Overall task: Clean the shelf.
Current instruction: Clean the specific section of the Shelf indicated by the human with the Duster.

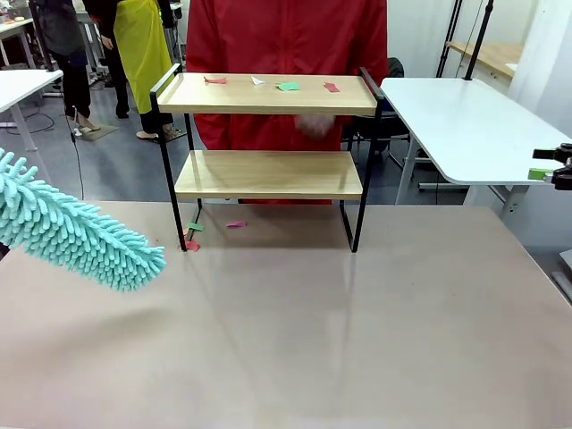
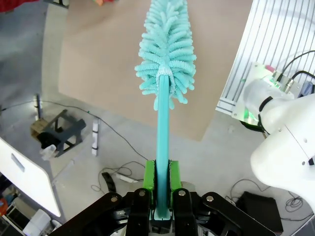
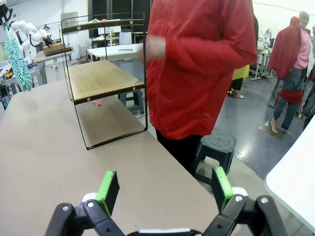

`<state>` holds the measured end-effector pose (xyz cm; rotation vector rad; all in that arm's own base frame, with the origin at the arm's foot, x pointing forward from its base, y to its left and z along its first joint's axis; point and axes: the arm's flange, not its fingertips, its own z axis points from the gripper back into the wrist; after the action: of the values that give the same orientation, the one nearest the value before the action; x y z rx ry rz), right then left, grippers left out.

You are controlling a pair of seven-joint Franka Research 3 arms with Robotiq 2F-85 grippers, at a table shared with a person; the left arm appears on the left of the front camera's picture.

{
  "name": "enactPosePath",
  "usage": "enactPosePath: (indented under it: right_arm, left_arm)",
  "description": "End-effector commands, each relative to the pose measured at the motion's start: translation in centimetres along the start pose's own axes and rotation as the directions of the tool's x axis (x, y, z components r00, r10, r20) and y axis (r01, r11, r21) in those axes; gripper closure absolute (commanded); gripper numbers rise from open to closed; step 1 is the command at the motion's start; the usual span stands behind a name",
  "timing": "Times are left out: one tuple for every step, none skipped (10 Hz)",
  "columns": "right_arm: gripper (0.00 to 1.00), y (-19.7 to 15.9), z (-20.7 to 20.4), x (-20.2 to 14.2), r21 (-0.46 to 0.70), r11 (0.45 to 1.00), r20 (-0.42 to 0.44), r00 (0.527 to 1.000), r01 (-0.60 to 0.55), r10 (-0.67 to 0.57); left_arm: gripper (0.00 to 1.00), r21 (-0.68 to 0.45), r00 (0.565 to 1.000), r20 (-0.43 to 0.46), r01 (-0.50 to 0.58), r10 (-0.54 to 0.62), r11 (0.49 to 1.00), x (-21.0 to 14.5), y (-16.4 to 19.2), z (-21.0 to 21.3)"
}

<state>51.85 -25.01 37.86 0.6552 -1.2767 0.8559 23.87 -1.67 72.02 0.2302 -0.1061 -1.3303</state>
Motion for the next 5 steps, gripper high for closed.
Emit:
enactPosePath:
  right_arm:
    - [0.0,0.05,-0.13,0.83,-0.012,1.0,-0.015,1.0,0.004,-0.004]
    - [0.0,0.05,-0.13,0.83,-0.012,1.0,-0.015,1.0,0.004,-0.004]
    - [0.0,0.05,-0.13,0.83,-0.012,1.0,-0.015,1.0,0.004,-0.004]
    - [0.0,0.05,-0.13,0.83,-0.012,1.0,-0.015,1.0,0.004,-0.004]
    - [0.0,0.05,-0.13,0.83,-0.012,1.0,-0.015,1.0,0.004,-0.004]
  left_arm:
    - [0.86,0.001,1.0,-0.002,0.014,-0.014,1.0,-0.34,-0.09,0.02]
    - [0.86,0.001,1.0,-0.002,0.014,-0.014,1.0,-0.34,-0.09,0.02]
    - [0.86,0.001,1.0,-0.002,0.014,-0.014,1.0,-0.34,-0.09,0.02]
    - [0.86,0.001,1.0,-0.002,0.014,-0.014,1.0,-0.34,-0.09,0.02]
    - [0.86,0.001,1.0,-0.002,0.014,-0.014,1.0,-0.34,-0.09,0.02]
